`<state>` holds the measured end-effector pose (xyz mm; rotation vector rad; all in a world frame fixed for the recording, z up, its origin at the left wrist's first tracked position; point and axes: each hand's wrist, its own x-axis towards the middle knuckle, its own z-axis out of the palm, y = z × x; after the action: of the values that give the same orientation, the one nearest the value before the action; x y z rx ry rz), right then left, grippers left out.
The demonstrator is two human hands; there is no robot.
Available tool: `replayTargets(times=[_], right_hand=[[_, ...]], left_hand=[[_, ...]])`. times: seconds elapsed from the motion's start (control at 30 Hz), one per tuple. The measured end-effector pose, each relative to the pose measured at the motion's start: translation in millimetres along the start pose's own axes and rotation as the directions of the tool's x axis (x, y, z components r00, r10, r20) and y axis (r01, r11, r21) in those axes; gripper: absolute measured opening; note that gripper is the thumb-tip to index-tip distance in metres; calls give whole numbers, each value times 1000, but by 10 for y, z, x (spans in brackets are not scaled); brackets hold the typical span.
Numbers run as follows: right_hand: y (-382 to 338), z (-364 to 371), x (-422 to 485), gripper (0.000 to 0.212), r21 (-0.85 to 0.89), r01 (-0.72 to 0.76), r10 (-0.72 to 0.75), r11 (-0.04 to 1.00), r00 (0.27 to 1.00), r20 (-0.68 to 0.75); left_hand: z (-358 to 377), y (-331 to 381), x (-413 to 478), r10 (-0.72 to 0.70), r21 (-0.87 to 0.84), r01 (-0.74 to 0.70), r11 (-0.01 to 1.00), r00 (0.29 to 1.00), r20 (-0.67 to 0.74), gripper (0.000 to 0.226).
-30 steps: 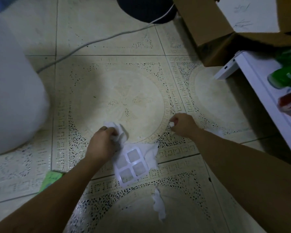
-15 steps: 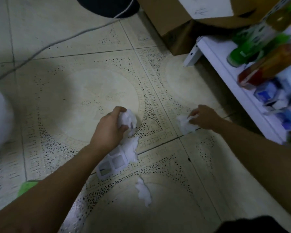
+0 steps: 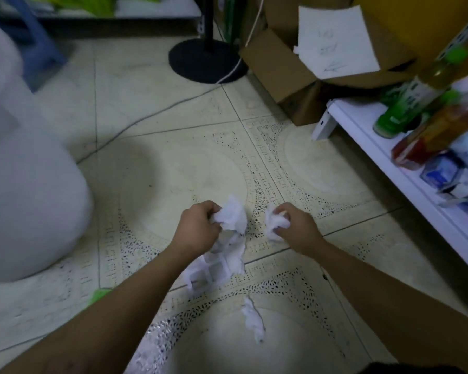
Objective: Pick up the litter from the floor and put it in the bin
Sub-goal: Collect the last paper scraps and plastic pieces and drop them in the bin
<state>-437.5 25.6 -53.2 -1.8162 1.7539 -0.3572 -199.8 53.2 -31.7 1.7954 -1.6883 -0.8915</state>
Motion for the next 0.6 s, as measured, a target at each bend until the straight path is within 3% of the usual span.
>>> replayTargets(times=[0.07,0.17,0.23,0.33,0.43,0.6], right_hand=[[-305,-216,23,23,47,59,-58,997,998,-15],[-809,-572,26,4,32,196,-193,980,979,-69],[-1205,-810,-10,8,-1,270,-269,963,956,-117],[-1851,-1128,-62,17,-10,372,-369,928,914,-170],[-2489,-1275,-92,10,26,434,-427,900,894,-134],[-3561,-937,-11,3,158,511,-473,845,852,-225]], left_hand=[[-259,84,42,35,25,-34,999,999,-19,16],[-715,308,159,100,65,-102,993,994,32,15],[-1055,500,243,157,116,-162,980,986,48,15],[-1646,771,318,237,145,-233,962,971,-11,8],[-2282,911,297,334,291,-301,908,940,-72,9],[-3343,635,69,351,499,-216,839,916,-194,12]])
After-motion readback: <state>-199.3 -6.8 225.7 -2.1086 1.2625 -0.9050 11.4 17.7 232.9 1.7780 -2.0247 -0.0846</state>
